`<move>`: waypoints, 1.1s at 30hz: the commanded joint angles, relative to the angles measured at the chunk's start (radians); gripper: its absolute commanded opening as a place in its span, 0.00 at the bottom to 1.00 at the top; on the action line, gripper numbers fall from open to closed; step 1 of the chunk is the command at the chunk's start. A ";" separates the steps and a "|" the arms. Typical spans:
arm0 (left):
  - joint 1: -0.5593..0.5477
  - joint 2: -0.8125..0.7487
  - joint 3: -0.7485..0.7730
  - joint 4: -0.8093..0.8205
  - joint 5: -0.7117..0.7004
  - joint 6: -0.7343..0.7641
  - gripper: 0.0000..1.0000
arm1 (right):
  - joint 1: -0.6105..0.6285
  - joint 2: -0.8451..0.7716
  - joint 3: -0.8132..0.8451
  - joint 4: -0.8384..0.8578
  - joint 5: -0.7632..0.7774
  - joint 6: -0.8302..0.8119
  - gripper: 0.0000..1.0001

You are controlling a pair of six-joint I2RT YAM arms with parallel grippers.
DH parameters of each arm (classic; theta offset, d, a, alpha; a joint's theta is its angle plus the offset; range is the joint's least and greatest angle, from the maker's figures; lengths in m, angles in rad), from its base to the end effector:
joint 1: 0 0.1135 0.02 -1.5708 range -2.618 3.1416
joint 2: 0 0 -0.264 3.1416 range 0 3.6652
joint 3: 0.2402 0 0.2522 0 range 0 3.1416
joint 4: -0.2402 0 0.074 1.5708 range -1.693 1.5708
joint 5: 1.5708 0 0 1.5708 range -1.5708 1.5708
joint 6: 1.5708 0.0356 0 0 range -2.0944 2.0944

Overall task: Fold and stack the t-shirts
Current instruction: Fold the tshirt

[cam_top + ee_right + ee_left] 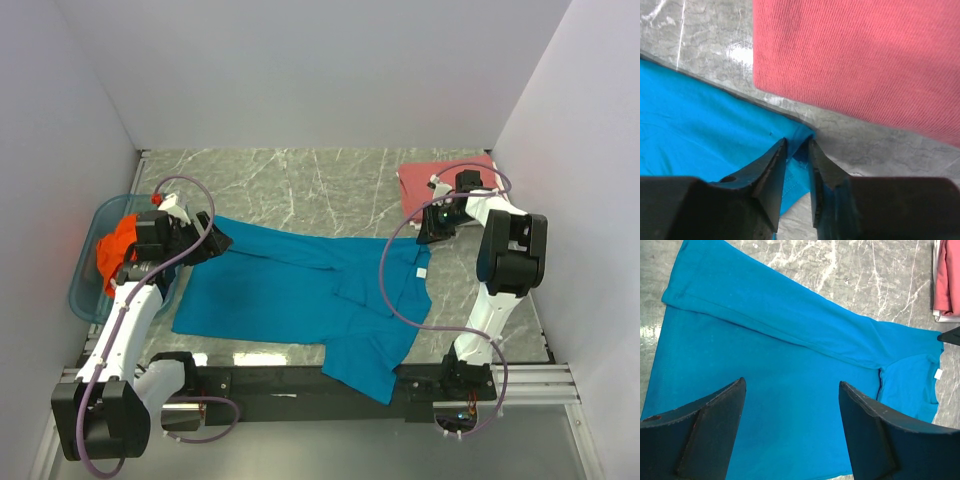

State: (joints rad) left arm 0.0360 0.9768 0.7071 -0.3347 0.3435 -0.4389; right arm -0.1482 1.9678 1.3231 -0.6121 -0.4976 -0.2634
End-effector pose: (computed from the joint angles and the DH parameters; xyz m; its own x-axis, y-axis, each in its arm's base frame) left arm 0.2131 -0.0043 0.2637 -0.6174 -0.4226 -0.6635 -0.0213 0.8521 -0.5229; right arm 0.3847 -0.0403 0.1576 -0.9041 -0.0963 -0.4164 -0.2604 0.8967 0.3579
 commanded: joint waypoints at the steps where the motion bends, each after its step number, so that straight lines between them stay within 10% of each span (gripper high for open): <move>1: 0.004 -0.020 0.025 0.036 0.020 0.012 0.80 | 0.002 -0.012 0.022 -0.011 0.002 -0.002 0.28; 14: 0.002 -0.020 0.029 0.034 0.009 0.014 0.80 | -0.005 0.013 0.018 -0.009 -0.018 -0.002 0.00; 33: 0.004 -0.021 0.026 0.031 0.005 0.015 0.80 | -0.031 -0.130 0.014 0.043 0.036 -0.026 0.00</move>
State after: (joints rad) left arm 0.0360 0.9768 0.7071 -0.3347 0.3428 -0.4389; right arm -0.1726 1.9270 1.3231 -0.6022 -0.4862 -0.2642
